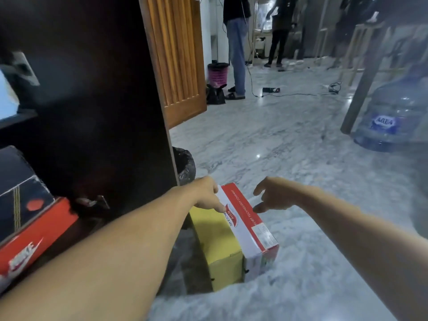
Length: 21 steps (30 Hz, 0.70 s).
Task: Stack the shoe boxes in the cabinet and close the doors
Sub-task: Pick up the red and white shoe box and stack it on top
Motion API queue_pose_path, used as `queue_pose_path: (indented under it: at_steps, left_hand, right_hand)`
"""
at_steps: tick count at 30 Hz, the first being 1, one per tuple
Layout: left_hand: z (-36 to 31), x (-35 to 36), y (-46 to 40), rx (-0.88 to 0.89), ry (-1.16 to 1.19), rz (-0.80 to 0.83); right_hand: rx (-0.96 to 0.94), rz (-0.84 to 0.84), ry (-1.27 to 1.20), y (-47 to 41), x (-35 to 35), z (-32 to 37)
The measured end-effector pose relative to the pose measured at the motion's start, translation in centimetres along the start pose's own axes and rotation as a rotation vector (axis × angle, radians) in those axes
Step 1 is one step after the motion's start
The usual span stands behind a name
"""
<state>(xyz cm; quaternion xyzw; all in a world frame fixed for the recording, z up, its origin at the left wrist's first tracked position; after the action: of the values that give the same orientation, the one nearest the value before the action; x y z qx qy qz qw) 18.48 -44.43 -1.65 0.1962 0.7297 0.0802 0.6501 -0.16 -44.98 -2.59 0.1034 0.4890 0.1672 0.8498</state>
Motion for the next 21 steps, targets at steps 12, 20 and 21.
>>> queue_pose_path:
  at_steps: [12, 20, 21]
  left_hand:
    - [-0.1, 9.0, -9.6, -0.018, -0.04, 0.004]
    - [1.6, 9.8, -12.4, -0.071, -0.106, -0.137]
    - [1.5, 9.6, -12.7, -0.061, -0.12, -0.168]
  right_hand:
    - [-0.013, 0.103, 0.062, -5.3, 12.6, -6.4]
    - [0.087, 0.078, 0.114, -8.3, 15.5, -10.2]
    - [0.114, 0.071, 0.123, -8.8, 15.6, -11.5]
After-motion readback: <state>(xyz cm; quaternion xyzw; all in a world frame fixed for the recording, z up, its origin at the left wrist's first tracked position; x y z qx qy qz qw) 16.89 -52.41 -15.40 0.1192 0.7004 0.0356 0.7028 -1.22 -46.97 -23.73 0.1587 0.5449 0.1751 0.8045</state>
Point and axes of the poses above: each hand's wrist, its own y-axis away from the middle knuckle, its own x-axis out of the palm, z = x × y, the point moved 7 cm from there along -y, towards the middle knuckle, and after that the axes turned 15 degrees about -y, right-handed, at the moved point
